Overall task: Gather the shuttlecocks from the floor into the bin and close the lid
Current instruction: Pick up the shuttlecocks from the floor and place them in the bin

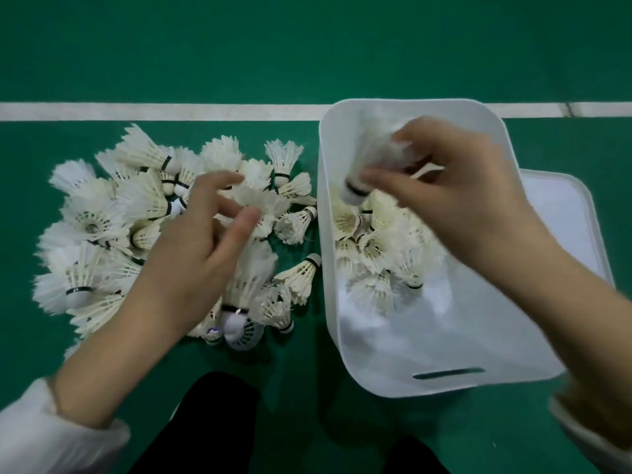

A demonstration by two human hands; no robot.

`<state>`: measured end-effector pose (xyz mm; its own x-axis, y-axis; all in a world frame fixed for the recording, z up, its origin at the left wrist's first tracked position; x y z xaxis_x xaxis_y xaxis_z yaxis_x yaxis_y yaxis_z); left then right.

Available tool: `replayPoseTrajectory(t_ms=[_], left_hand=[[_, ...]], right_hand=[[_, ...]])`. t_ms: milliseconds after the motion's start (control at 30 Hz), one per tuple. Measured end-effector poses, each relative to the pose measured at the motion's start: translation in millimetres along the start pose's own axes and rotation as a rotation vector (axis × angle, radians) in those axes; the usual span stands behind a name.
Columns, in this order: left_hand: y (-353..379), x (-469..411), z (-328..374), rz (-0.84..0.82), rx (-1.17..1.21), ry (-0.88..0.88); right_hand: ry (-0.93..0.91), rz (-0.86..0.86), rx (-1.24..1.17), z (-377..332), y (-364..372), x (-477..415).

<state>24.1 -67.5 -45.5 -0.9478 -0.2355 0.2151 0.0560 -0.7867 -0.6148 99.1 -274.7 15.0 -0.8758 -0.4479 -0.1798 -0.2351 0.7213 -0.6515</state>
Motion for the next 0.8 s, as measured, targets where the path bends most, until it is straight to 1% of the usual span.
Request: replayPoseTrajectory(t_ms=[33,100,200,267,433,500,567,667,800], left_hand=[[-0.2,-1.2,-4.3,-0.009,-0.024,-0.02],[1.8,-3.2,-11.4,-0.055,-0.084,-0.05],[6.6,-4.3,-16.6,-0.076,-0.173,-0.051],[8.6,-3.5,-17.3,-0.059,-0.213,-0.031],[13.9,0.6,-16.4,-0.085,-0.234,0.023],[16.2,-0.3,-16.1,-0.101,-0.262,0.048],[17.9,-1.5,-16.3,-0.103,-0.281,0.065],[18.2,-2.1,-15.5,-0.092,-0.282,0.064],[19.4,-0.6,-12.7,-0.092,-0.262,0.057]], right_hand=[[0.046,-0.004,0.039,14.0,-7.3,3.6],[0.154,-0.121,0.08,41.7,-5.3,17.4],[0.307,-0.314,-0.009,71.2,26.8,48.7],[0.33,-0.419,-0.001,79.8,52.6,62.3],[0.336,-0.559,0.088,98.7,99.1,64.8],[0.332,-0.577,0.125,105.4,112.7,62.5],[0.345,-0.548,0.128,108.8,119.0,58.5],[0.361,-0.555,0.117,111.5,122.8,54.0],[0.31,-0.596,0.102,102.3,113.1,53.4]])
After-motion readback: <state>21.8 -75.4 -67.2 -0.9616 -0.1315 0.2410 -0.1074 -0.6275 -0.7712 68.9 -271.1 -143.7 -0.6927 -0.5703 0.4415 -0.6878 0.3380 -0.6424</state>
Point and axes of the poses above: each hand's wrist, its own x-axis away from the middle knuckle, its own y-axis out of the palm, z = x × y, the point moved 4 cm from there along -x, towards the middle knuckle, and after that the axes turned 12 degrees about -y, right-handed, at the moved point
